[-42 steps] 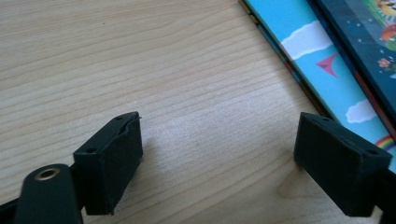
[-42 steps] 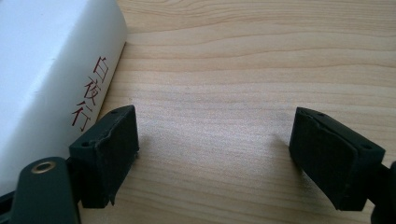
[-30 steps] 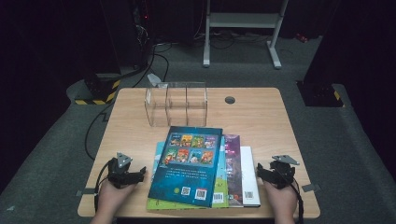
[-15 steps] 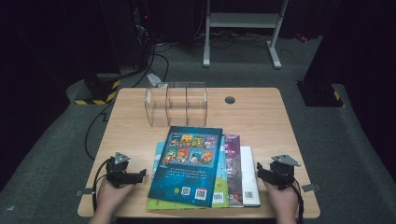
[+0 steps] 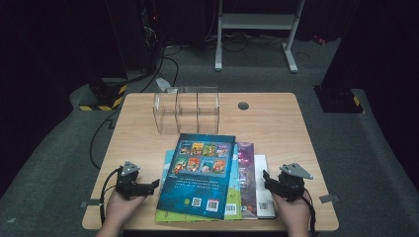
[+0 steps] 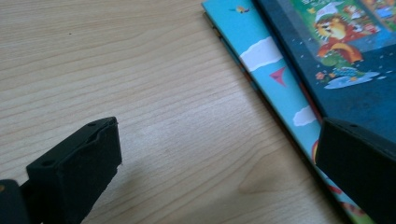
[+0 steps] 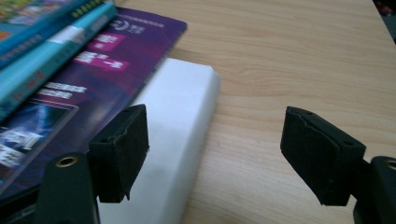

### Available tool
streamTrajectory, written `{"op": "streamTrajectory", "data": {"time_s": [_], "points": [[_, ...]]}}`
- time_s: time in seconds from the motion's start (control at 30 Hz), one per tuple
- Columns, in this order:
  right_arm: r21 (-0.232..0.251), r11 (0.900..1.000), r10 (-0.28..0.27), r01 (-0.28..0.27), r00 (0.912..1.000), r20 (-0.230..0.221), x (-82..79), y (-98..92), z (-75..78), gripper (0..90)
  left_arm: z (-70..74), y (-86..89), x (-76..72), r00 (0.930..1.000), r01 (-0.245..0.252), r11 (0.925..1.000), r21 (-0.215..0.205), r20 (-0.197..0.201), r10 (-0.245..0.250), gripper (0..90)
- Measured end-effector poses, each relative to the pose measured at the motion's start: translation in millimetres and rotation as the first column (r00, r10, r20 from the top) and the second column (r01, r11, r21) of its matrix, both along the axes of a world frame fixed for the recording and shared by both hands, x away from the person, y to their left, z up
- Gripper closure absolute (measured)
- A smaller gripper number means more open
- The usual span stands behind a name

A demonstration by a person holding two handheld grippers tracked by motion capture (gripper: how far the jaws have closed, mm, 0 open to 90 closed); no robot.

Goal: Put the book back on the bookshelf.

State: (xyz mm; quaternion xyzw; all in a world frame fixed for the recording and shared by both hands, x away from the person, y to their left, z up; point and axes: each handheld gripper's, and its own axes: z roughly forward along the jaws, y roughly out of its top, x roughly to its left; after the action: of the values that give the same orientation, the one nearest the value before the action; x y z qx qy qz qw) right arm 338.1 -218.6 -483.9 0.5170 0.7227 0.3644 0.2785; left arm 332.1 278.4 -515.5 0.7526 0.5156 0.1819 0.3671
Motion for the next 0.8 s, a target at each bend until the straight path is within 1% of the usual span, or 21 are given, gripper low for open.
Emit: {"op": "streamTrajectory", "data": {"time_s": [0.03, 0.07, 0.1, 0.13, 0.17, 0.23, 0.3, 0.37, 0.43, 0.47, 0.5, 0.53, 0.57, 0.6, 0.63, 0.67, 0.7, 0.77, 0.8], "points": [[0.001, 1.0, 0.011, -0.011, 0.9999, 0.007, -0.7, 1.8, 1.2, 23.4, 1.1, -0.8, -0.1, 1.0, -0.005, 1.0, -0.007, 0.003, 0.005, 1.6], [0.001, 1.0, 0.024, -0.024, 0.9996, 0.014, -1.4, 3.5, 2.3, 23.5, 2.7, -1.2, 0.3, 1.0, -0.002, 0.9997, -0.024, 0.007, 0.002, 2.1], [0.001, 1.0, 0.024, -0.024, 0.9996, 0.014, -1.4, 3.5, 2.3, 23.5, 2.7, -1.2, 0.3, 1.0, -0.002, 0.9997, -0.024, 0.007, 0.002, 2.4], [0.002, 0.999, 0.038, -0.038, 0.999, 0.023, -3.0, 7.3, 4.0, 23.4, 7.2, -5.4, 0.6, 0.9998, 0.004, 0.9993, -0.038, 0.019, -0.003, 2.5], [0.001, 0.999, 0.045, -0.045, 0.9986, 0.027, -3.5, 8.9, 4.4, 23.4, 9.3, -8.3, 0.7, 0.9996, 0.007, 0.9991, -0.042, 0.028, -0.006, 2.6], [0.004, 0.998, 0.058, -0.058, 0.998, 0.025, -4.4, 11.5, 5.1, 23.4, 13.4, -13.2, 2.1, 0.9995, 0.018, 0.9985, -0.051, 0.028, -0.016, 2.6], [0.01, 0.998, 0.065, -0.065, 0.9976, 0.024, -4.8, 12.5, 5.4, 23.5, 15.7, -15.5, 3.0, 0.9992, 0.026, 0.9984, -0.05, 0.031, -0.024, 2.6], [0.015, 0.997, 0.081, -0.082, 0.9964, 0.026, -5.5, 14.7, 6.0, 23.5, 20.8, -21.7, 4.9, 0.9986, 0.038, 0.9989, -0.028, 0.037, -0.037, 2.5], [0.02, 0.995, 0.098, -0.099, 0.9947, 0.031, -7.1, 17.5, 8.4, 23.5, 27.1, -29.7, 9.2, 0.9982, 0.047, 0.9982, -0.037, 0.037, -0.046, 2.7], [0.027, 0.994, 0.104, -0.105, 0.994, 0.033, -7.7, 18.7, 9.6, 23.6, 28.7, -32.6, 11.1, 0.9977, 0.051, 0.9979, -0.041, 0.046, -0.049, 3.1], [0.03, 0.993, 0.111, -0.112, 0.9933, 0.033, -8.5, 19.9, 10.8, 23.7, 28.7, -32.6, 11.1, 0.9977, 0.051, 0.9979, -0.041, 0.046, -0.049, 3.2], [0.031, 0.993, 0.116, -0.117, 0.9926, 0.035, -9.4, 21.5, 12.1, 23.6, 30.1, -36.6, 12.7, 0.9974, 0.057, 0.9971, -0.049, 0.046, -0.055, 3.3], [0.03, 0.992, 0.125, -0.126, 0.9914, 0.038, -10.2, 23.0, 13.2, 23.7, 31.7, -44.9, 14.3, 0.9959, 0.073, 0.9952, -0.064, 0.058, -0.07, 3.3], [0.035, 0.991, 0.131, -0.133, 0.9906, 0.04, -11.3, 25.1, 14.3, 23.6, 31.4, -48.8, 14.6, 0.9948, 0.084, 0.9937, -0.074, 0.064, -0.079, 3.5], [0.035, 0.991, 0.131, -0.133, 0.9906, 0.04, -11.3, 25.1, 14.3, 23.6, 31.4, -48.8, 14.6, 0.9948, 0.084, 0.9937, -0.074, 0.064, -0.079, 4.1], [0.043, 0.988, 0.146, -0.148, 0.9883, 0.044, -13.1, 28.8, 16.1, 23.5, 30.2, -52.4, 14.3, 0.9941, 0.094, 0.9918, -0.087, 0.064, -0.088, 4.4], [0.044, 0.986, 0.156, -0.158, 0.9866, 0.047, -14.3, 30.8, 16.8, 23.4, 26.0, -56.0, 13.0, 0.9914, 0.112, 0.9898, -0.087, 0.077, -0.106, 4.5], [0.042, 0.986, 0.162, -0.164, 0.9856, 0.05, -15.6, 33.4, 17.4, 23.5, 23.3, -56.8, 12.2, 0.9905, 0.121, 0.9885, -0.092, 0.077, -0.114, 5.4], [0.034, 0.984, 0.174, -0.176, 0.9832, 0.054, -16.2, 35.8, 17.8, 23.4, 21.0, -57.7, 12.2, 0.99, 0.129, 0.9872, -0.095, 0.07, -0.122, 5.4]]}}
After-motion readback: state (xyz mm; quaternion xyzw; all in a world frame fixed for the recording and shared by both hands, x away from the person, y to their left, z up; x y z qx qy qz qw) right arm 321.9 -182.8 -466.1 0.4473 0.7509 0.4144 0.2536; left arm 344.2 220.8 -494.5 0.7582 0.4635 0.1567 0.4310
